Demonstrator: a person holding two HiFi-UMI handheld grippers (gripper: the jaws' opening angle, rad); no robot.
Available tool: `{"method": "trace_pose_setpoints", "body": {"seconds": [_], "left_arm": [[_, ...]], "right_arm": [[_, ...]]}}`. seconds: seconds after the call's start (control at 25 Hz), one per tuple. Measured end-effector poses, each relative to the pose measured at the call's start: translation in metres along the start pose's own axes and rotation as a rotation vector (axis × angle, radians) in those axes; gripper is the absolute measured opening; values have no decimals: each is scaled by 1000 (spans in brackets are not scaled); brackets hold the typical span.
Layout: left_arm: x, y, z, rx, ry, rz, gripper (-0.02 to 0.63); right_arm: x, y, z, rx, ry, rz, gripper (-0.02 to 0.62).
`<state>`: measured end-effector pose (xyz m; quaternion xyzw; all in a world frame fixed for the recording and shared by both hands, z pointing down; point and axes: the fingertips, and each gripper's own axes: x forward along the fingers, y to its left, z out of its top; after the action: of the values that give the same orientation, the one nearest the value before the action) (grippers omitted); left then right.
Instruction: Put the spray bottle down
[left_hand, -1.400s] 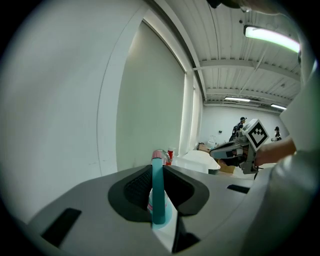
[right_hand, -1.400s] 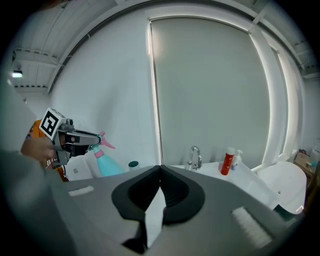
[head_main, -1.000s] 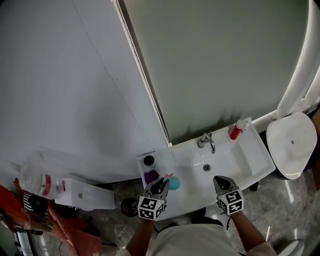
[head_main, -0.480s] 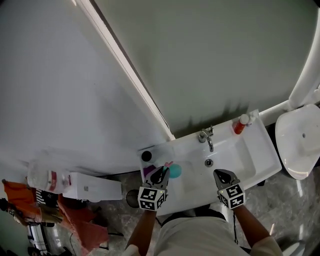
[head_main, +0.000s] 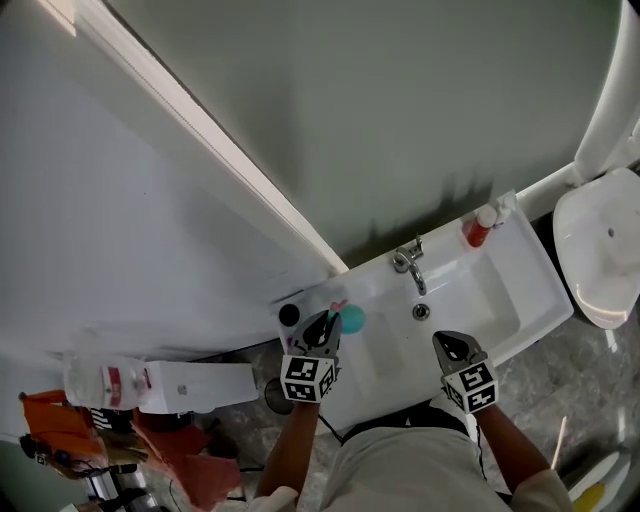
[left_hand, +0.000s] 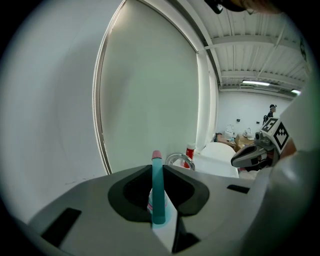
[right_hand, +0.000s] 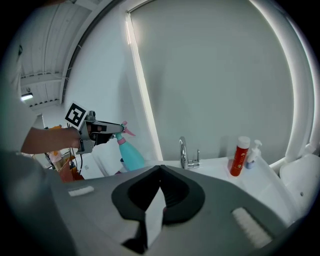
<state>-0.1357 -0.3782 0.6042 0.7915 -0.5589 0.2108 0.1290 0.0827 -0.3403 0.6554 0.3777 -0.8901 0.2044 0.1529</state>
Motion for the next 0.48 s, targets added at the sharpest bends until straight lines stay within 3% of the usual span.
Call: {"method": "trace_pose_setpoints", "body": {"seconds": [0.48], "left_arm": [[82,25,-19,81,24,-74,66]], "right_arm": [[19,-10,-25,90,31,-112,10]]}}
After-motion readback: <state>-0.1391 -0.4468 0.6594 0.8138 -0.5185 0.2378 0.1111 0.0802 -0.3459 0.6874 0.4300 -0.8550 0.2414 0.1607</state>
